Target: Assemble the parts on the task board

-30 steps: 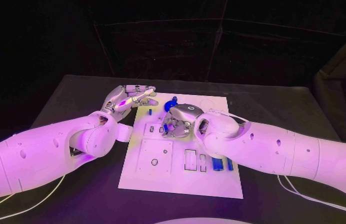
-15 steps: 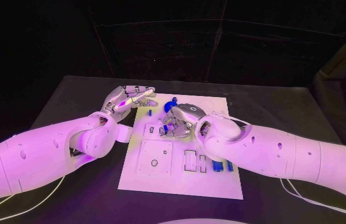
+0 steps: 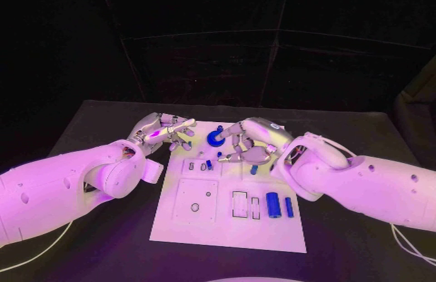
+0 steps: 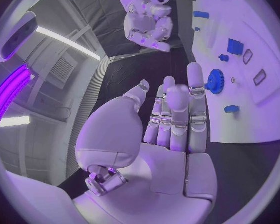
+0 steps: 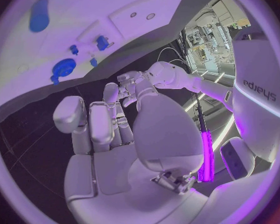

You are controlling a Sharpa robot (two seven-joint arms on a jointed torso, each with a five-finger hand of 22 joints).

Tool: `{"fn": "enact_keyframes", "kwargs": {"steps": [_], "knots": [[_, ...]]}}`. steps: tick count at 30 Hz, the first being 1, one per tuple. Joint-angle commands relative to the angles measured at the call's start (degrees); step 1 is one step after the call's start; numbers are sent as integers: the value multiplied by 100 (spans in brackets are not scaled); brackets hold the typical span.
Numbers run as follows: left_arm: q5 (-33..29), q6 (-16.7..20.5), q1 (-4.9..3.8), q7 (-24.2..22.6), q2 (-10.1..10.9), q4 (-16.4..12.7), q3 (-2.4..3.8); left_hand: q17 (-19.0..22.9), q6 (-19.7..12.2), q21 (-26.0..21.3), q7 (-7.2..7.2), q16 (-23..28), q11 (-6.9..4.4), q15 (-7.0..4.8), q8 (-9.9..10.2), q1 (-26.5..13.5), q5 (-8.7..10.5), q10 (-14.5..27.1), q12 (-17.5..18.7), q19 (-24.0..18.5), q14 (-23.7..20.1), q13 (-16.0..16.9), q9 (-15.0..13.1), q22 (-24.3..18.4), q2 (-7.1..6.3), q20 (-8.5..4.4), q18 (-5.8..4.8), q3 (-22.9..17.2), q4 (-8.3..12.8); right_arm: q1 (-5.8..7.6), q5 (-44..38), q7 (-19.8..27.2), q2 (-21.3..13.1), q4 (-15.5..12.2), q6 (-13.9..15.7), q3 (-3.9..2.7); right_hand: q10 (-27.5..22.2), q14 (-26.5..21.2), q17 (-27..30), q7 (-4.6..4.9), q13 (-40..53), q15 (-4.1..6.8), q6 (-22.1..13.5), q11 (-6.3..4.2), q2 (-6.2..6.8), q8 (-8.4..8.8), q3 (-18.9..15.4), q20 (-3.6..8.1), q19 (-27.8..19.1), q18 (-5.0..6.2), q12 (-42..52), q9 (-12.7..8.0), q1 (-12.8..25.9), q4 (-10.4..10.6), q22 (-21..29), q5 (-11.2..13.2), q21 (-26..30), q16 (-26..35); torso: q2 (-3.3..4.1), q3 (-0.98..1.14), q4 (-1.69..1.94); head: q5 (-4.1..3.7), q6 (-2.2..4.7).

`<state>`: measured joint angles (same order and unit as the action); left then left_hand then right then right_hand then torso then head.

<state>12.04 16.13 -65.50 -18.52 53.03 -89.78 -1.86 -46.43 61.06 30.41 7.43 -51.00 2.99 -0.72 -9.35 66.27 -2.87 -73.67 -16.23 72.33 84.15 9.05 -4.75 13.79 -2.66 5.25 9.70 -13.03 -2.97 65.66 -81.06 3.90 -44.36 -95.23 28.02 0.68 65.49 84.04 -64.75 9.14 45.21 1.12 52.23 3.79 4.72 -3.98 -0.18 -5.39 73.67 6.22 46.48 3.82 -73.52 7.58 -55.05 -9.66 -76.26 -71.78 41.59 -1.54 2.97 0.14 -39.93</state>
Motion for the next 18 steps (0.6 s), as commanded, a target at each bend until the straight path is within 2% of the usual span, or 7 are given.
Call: {"fn": "enact_keyframes", "kwargs": {"steps": [1,3,5,11,13,15,18], "knots": [[1397,-472,-139,1727,2,-21,10,-1439,59,309,-76,-1408,-63,-117,-140,-326,-16,-219,-428,190,354,295,-46,187,22,-86,62,217,-230,201,1301,553,-313,-121,-305,-13,-29,82,48,-21,-8,-34,33,-1,-15,-27,-45,2,-56,41,-12,9,-75,13,53,-47,35,46,-84,50,-6,15,-5],[1920,-914,-266,2361,-25,22,9,-2406,33,734,-211,-2339,-150,-183,-408,-528,-10,-79,-1106,271,335,837,-168,474,51,-197,50,518,-500,312,1635,526,-525,-122,-389,-16,-21,79,54,-23,0,-32,37,-2,-35,-29,-52,3,-60,42,0,9,-85,14,60,-54,41,54,-123,74,-17,23,-14],[2495,-1407,-400,2767,-78,101,8,-2882,-24,1059,-194,-2750,-199,-227,-700,-673,-18,183,-1706,251,329,1332,-314,732,131,-214,33,829,-767,398,1900,493,-671,-64,-431,-17,-11,78,58,-25,7,-31,42,-4,-55,-31,-60,4,-63,43,12,9,-91,17,65,-63,45,61,-167,102,-30,33,-37],[3759,-2426,-751,3377,-320,366,-27,-3233,-195,2563,-248,-3028,-237,-285,-1155,-655,8,570,-2404,859,352,1927,-587,2588,411,-290,-182,1194,-1049,531,2343,239,-938,152,-425,-19,4,62,138,-30,-5,-26,57,-9,-117,-36,-119,9,-105,59,23,9,-88,44,161,-121,94,136,-251,166,-38,54,-69],[4020,-2612,-913,3475,-464,492,-144,-3417,-289,3071,-285,-3177,-275,-317,-1430,-594,5,686,-2716,1034,382,2188,-778,3246,508,-329,-273,1387,-1109,558,2407,100,-974,228,-405,-20,15,53,193,-33,-11,-22,63,-13,-136,-36,-180,13,-126,68,36,8,-85,62,217,-210,126,190,-271,183,-35,36,-82],[4175,-2728,-1035,3528,-603,610,-265,-3512,-314,3217,-326,-3253,-323,-359,-1684,-557,-5,663,-3017,1074,400,2432,-965,3431,550,-365,-287,1534,-1129,571,2437,11,-985,284,-394,-20,20,52,206,-34,-9,-21,65,-14,-141,-37,-195,14,-130,70,43,8,-88,65,230,-232,133,203,-292,188,-24,41,-102],[4303,-2803,-1171,3573,-804,779,-445,-3881,-308,3703,-434,-3546,-411,-435,-2091,-560,7,201,-4131,1197,485,3673,-1284,4119,635,-413,-395,1711,-1177,582,2460,-82,-986,340,-392,-20,24,50,223,-35,-11,-20,67,-15,-148,-37,-212,15,-138,74,47,8,-94,67,252,-256,144,220,-298,198,-18,57,-107]]}}
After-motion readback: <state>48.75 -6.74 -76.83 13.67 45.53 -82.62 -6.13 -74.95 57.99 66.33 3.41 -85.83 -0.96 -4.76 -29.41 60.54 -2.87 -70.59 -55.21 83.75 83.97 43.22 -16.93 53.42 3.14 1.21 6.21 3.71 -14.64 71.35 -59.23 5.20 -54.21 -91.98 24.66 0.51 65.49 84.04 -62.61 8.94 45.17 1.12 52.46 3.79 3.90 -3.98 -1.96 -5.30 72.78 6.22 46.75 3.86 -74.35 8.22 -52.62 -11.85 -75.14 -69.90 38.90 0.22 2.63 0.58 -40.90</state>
